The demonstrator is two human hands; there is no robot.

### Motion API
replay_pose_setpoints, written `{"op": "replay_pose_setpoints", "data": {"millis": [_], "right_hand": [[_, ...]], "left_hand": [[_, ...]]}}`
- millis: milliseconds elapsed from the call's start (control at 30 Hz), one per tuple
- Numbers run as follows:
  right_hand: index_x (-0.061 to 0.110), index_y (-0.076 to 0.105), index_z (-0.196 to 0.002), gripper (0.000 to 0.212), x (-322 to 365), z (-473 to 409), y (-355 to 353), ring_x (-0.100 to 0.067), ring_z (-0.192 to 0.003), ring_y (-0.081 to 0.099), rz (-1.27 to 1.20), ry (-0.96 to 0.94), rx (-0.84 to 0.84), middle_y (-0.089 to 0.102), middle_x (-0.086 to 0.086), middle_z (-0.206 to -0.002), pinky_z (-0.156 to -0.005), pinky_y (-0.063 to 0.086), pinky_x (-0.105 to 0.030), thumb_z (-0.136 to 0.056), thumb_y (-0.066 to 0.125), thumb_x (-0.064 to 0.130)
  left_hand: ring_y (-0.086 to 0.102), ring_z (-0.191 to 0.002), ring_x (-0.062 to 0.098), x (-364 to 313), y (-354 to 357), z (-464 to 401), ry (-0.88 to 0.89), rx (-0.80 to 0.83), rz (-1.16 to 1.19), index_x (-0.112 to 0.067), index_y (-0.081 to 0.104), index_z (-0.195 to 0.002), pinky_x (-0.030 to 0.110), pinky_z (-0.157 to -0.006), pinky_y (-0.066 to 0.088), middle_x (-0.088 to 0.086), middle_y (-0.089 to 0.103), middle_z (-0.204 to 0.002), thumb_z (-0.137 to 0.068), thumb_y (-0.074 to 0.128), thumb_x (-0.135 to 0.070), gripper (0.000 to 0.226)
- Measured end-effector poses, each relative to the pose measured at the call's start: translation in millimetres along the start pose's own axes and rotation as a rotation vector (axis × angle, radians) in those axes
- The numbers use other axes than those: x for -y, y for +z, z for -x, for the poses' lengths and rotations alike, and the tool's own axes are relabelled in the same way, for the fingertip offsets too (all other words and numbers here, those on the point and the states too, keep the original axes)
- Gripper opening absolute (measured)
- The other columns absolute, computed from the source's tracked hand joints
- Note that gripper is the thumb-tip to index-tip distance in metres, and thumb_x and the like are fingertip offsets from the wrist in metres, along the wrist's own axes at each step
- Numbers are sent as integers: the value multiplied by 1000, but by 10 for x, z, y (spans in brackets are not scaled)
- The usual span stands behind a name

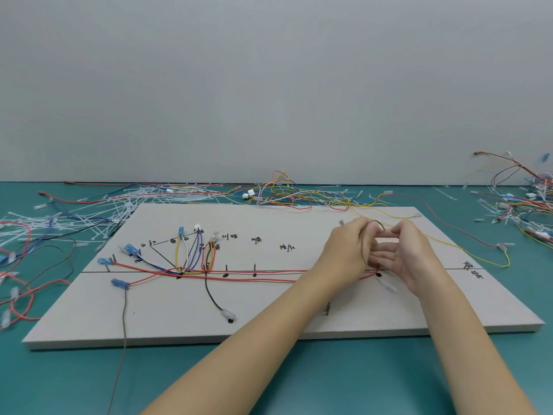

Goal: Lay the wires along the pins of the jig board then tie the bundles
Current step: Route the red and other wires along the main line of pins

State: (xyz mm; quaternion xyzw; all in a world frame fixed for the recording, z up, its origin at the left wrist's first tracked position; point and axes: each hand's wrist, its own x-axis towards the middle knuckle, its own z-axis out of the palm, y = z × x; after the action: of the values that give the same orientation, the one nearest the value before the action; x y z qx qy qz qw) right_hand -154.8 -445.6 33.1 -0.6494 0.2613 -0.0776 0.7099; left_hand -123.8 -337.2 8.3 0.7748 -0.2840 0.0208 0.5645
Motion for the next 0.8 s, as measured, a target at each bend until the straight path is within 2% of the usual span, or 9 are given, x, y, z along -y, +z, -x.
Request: {"op": "replay_pose_setpoints", "data": {"millis": [100,200,367,500,567,633,700,800], "right_hand": [[-2,57,-100,29,-8,-13,7,-34,-71,68,0,2,8,67,-25,-81,-73,56,-36,-86,34,7],[-5,57,-93,20,-12,-7,19,-33,-76,69,48,-1,9,64,-26,-91,-71,56,-31,-90,38,-2],[-1,65,-81,24,-31,-4,34,-28,-76,69,134,-29,3,65,-20,-83,-80,55,-33,-88,42,-6],[0,60,-87,10,-43,-6,31,-29,-74,69,173,-66,9,64,-19,-86,-84,56,-36,-91,50,-1],[3,57,-85,7,-65,-11,24,-30,-72,69,219,-106,20,65,-19,-86,-83,54,-36,-91,54,0],[2,59,-87,3,-87,-11,19,-29,-68,66,248,-143,34,63,-17,-83,-73,55,-30,-89,60,0],[0,63,-89,2,-108,-21,12,-25,-61,64,269,-173,42,63,-15,-78,-60,53,-22,-88,64,0],[0,66,-83,5,-135,-50,9,-17,-52,63,319,-198,32,63,-15,-73,-59,50,-21,-88,64,0]], "left_hand": [[63,-79,21,-31,-10,-51,-100,-131,276,1,64,-104,32,-78,51,12,67,-98,-106,33,-21,38],[64,-87,22,-79,-105,-115,-172,-288,467,-5,62,-99,33,-77,49,8,65,-102,-107,30,-22,38],[63,-100,18,-91,-331,-157,-143,-428,472,-18,63,-87,35,-91,45,-4,66,-97,-106,32,-24,38],[68,-84,23,-129,-458,-175,-250,-462,727,-10,62,-89,30,-76,52,2,65,-95,-106,33,-24,37],[69,-80,21,-146,-492,-169,-344,-435,842,-7,63,-90,30,-77,55,6,67,-95,-105,32,-24,38],[69,-83,21,-142,-511,-147,-405,-353,929,-9,62,-88,32,-82,54,8,69,-96,-105,31,-25,38],[70,-87,23,-142,-541,-120,-452,-212,998,-11,61,-85,32,-83,53,10,72,-96,-103,34,-26,35],[70,-90,22,-126,-616,-78,-464,42,946,-16,60,-77,32,-82,53,9,75,-93,-94,45,-22,24]]}}
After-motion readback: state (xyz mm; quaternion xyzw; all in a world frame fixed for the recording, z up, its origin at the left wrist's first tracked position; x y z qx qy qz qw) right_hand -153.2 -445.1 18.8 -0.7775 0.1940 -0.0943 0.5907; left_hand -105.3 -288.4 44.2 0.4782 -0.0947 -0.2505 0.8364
